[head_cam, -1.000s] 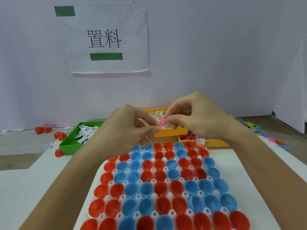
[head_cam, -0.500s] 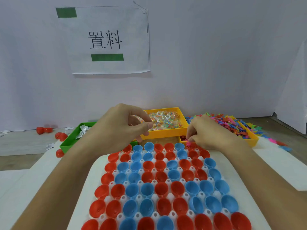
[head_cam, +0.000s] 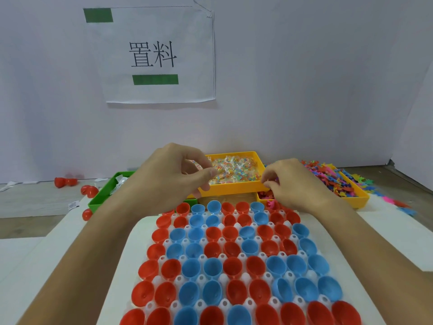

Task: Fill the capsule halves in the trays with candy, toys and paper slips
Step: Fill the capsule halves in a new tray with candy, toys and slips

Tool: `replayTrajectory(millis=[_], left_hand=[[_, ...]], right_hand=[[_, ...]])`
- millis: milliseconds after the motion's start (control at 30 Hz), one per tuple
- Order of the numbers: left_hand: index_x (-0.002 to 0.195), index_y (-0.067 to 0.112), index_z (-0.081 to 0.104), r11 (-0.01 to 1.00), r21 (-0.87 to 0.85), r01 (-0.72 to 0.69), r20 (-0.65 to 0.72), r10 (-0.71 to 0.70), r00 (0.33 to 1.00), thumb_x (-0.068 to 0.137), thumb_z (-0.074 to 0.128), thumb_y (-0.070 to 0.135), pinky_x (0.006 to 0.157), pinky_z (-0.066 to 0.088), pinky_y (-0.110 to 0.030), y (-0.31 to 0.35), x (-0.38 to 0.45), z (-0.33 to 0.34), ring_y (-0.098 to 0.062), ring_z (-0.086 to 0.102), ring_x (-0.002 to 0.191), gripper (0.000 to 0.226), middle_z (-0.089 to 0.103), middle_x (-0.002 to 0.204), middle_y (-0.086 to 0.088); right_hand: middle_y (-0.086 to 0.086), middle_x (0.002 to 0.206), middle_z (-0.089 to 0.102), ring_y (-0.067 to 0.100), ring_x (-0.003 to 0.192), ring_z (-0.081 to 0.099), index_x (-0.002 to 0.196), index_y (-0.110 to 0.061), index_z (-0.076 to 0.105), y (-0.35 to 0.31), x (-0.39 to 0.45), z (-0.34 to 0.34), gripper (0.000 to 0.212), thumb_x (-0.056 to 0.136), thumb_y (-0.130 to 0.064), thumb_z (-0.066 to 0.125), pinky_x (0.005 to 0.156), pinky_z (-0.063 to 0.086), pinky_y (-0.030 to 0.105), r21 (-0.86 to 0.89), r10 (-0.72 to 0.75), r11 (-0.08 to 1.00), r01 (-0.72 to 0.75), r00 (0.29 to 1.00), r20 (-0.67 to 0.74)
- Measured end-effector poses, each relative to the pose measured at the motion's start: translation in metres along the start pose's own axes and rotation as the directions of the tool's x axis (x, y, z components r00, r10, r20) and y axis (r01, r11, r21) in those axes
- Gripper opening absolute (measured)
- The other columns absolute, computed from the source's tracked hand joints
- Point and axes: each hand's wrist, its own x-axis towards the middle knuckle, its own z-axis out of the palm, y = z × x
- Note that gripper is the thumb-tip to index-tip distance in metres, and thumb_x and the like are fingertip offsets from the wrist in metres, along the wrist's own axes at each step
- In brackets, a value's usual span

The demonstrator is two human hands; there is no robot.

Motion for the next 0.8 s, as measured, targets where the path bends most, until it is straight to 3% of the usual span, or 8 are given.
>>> replayTrajectory(millis=[100,233,367,533,700,800], left_hand=[[0.088,0.031,0.067,1.000,-0.013,0.002,-0.011,-0.002,1.000,0.091,0.062,0.040,0.061,0.052,-0.023,-0.002,0.000,-0.002,-0.005,0.071,0.064,0.011,0.074,0.071,0.012],[0.087,0.030,0.067,1.000,-0.030,-0.005,-0.021,0.004,1.000,0.091,0.062,0.039,0.061,0.053,-0.024,-0.002,0.000,-0.003,-0.007,0.071,0.063,0.011,0.074,0.071,0.010],[0.086,0.031,0.067,1.000,-0.021,-0.008,-0.013,0.007,1.000,0.091,0.062,0.038,0.061,0.053,-0.023,-0.003,0.000,-0.003,-0.007,0.071,0.063,0.010,0.074,0.072,0.011],[0.088,0.033,0.066,1.000,-0.018,-0.008,-0.023,0.007,1.000,0.091,0.061,0.039,0.061,0.054,-0.022,-0.005,0.001,-0.003,-0.006,0.071,0.064,0.008,0.074,0.073,0.013],[0.090,0.034,0.067,1.000,0.004,-0.010,-0.039,0.010,0.999,0.090,0.061,0.040,0.060,0.059,-0.024,-0.004,0.001,0.000,-0.005,0.070,0.065,0.007,0.073,0.074,0.016],[0.091,0.036,0.066,1.000,0.022,-0.015,-0.042,0.016,0.999,0.090,0.062,0.041,0.062,0.060,-0.023,-0.001,0.001,0.004,-0.003,0.070,0.066,0.007,0.072,0.076,0.018]], right_hand=[[-0.003,0.104,0.071,0.013,0.091,0.063,0.111,-0.022,0.073,-0.007,0.016,0.003,0.019,0.097,-0.024,0.061,0.086,0.056,0.037,0.036,-0.039,0.999,0.040,0.999,-0.023],[0.007,0.116,0.069,0.024,0.108,0.062,0.117,-0.014,0.070,-0.017,0.052,0.015,0.025,0.097,-0.025,0.059,0.096,0.052,0.043,-0.010,0.009,1.000,-0.010,1.000,-0.017],[0.007,0.097,0.072,0.027,0.098,0.063,0.094,-0.012,0.075,-0.021,0.071,0.033,0.027,0.093,-0.038,0.066,0.090,0.055,0.044,-0.116,0.085,0.990,-0.079,0.995,0.048],[0.006,0.091,0.074,0.023,0.089,0.066,0.085,-0.011,0.077,-0.020,0.080,0.038,0.020,0.091,-0.027,0.067,0.083,0.058,0.041,0.005,0.099,0.995,-0.099,0.995,-0.007],[-0.005,0.085,0.069,0.009,0.080,0.064,0.093,-0.017,0.069,-0.024,0.059,0.015,0.015,0.093,-0.031,0.066,0.068,0.048,0.019,0.302,0.059,0.953,-0.003,0.983,-0.176],[-0.012,0.085,0.071,0.001,0.075,0.067,0.094,-0.024,0.070,-0.031,0.031,-0.009,0.011,0.090,-0.035,0.072,0.064,0.047,0.010,0.411,-0.051,0.905,0.111,0.987,-0.154]])
